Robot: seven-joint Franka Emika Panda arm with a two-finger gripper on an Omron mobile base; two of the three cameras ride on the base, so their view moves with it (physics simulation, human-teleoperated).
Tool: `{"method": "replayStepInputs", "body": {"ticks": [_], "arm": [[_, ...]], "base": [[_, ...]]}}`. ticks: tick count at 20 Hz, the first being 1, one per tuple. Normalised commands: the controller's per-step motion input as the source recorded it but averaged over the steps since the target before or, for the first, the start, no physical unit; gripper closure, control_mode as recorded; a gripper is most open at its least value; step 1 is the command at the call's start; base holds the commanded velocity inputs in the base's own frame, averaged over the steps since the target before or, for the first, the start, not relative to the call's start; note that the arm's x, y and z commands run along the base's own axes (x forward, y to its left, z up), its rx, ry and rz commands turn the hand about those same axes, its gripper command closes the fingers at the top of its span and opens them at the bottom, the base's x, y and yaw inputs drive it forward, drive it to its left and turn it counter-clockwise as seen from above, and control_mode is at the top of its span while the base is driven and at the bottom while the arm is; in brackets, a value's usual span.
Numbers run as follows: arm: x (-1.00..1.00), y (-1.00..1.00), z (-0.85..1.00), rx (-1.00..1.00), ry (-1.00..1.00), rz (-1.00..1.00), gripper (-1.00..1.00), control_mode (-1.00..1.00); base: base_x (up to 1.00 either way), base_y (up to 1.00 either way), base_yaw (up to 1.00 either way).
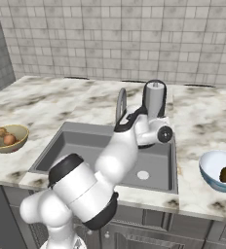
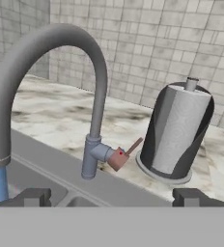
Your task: Pick the onions from the sink and place them in one bowl. Place the avocado in the other bowl. Then turn off the sink faucet.
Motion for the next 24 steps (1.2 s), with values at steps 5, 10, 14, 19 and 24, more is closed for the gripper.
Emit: {"method": "replayStepInputs", "body": {"ticks": [5,10,14,19,24], "arm": [[0.22,0.00,-0.13,0.00,-0.01,0.00,-1.00,-1.00],[0.30,0.00,-0.14,0.03,-0.03,0.04,-1.00,-1.00],[0.33,0.00,-0.10,0.04,-0.01,0.07,-1.00,-1.00],[0.31,0.00,-0.10,0.02,-0.03,0.06,-1.00,-1.00],[0.28,0.00,-0.09,0.00,-0.10,0.00,-1.00,-1.00]], "base": [[0.00,0.00,0.00],[0.00,0.00,0.00],[0.00,0.00,0.00],[0.00,0.00,0.00],[0.00,0.00,0.00]]}}
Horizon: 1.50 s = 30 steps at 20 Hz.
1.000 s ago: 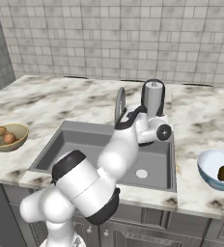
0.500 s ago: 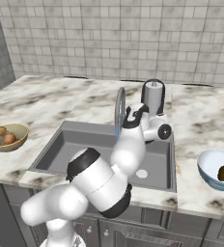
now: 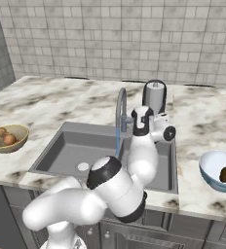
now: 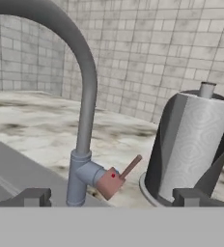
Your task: Pick the onions from the sink and place them in one bowl. Place the avocado in the other bowl. Then turn off the sink faucet.
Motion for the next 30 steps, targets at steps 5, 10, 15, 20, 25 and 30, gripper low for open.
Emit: {"method": "replayStepInputs", "body": {"ticks": [5,10,15,20,25,30], "arm": [[0.34,0.00,-0.17,0.00,-0.06,0.00,-1.00,-1.00],[0.39,0.00,-0.09,0.00,-0.02,0.00,-1.00,-1.00],[0.40,0.00,-0.06,0.00,0.00,0.00,-1.00,-1.00],[0.39,-0.14,-0.12,0.00,0.00,0.00,-1.00,-1.00],[0.43,-0.29,-0.18,0.00,0.00,0.00,-1.00,-1.00],[0.50,-0.18,-0.17,0.00,0.00,0.00,-1.00,-1.00]], "base": [[0.00,0.00,0.00],[0.00,0.00,0.00],[0.00,0.00,0.00],[0.00,0.00,0.00],[0.00,0.00,0.00],[0.00,0.00,0.00]]}}
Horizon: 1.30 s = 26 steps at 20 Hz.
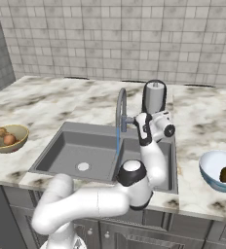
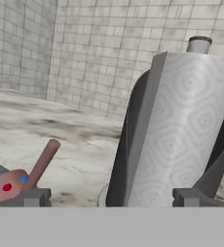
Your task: Pick the onions from the sink and place them in one bowl. Place the avocado in the other bowl. Then turn off the sink faucet.
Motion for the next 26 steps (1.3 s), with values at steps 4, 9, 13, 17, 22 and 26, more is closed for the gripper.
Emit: {"method": "replayStepInputs", "body": {"ticks": [4,9,13,17,22,26], "arm": [[0.56,-0.02,-0.19,0.00,0.00,0.00,-1.00,-1.00],[0.54,-0.08,-0.20,0.00,0.00,0.00,-1.00,-1.00],[0.53,-0.11,-0.18,0.00,0.00,0.00,-1.00,-1.00],[0.44,0.00,0.00,0.02,0.00,0.00,-1.00,-1.00],[0.36,0.23,-0.03,0.01,0.00,0.03,-1.00,-1.00],[0.30,0.44,-0.17,0.00,-0.04,0.08,-1.00,-1.00]], "base": [[0.00,0.00,0.00],[0.00,0.00,0.00],[0.00,0.00,0.00],[0.00,0.00,0.00],[0.00,0.00,0.00],[0.00,0.00,0.00]]}}
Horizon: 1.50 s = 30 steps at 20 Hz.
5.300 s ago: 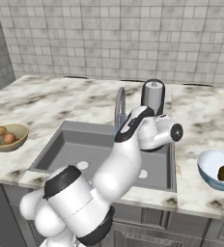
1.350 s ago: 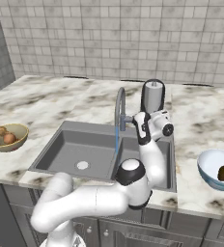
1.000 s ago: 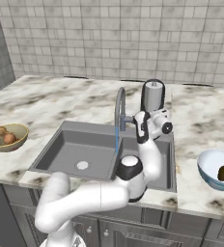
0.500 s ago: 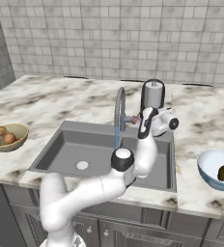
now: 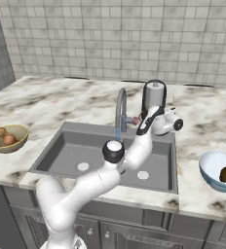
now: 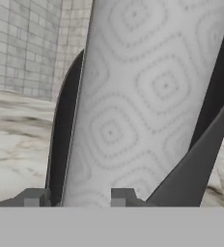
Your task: Pick the onions from the sink and place them in one bowl. Place the avocado in the other bowl. Then turn off the sink faucet.
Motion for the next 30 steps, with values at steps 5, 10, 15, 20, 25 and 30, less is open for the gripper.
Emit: {"method": "replayStepInputs", "body": {"ticks": [5,10,15,20,25,30], "arm": [[0.16,0.74,-0.26,0.00,0.00,0.18,-1.00,-1.00],[0.01,0.89,-0.15,0.00,0.00,0.26,-1.00,-1.00],[0.00,1.00,0.00,0.00,0.00,0.21,-1.00,-1.00],[0.00,1.00,0.00,0.00,0.01,0.18,-1.00,-1.00],[-0.02,1.00,0.03,0.00,0.04,0.17,-1.00,-1.00],[-0.18,1.00,0.31,0.00,0.02,0.12,-1.00,-1.00]], "base": [[0.00,0.00,0.00],[0.00,0.00,0.00],[0.00,0.00,0.00],[0.00,0.00,0.00],[0.00,0.00,0.00],[0.00,0.00,0.00]]}}
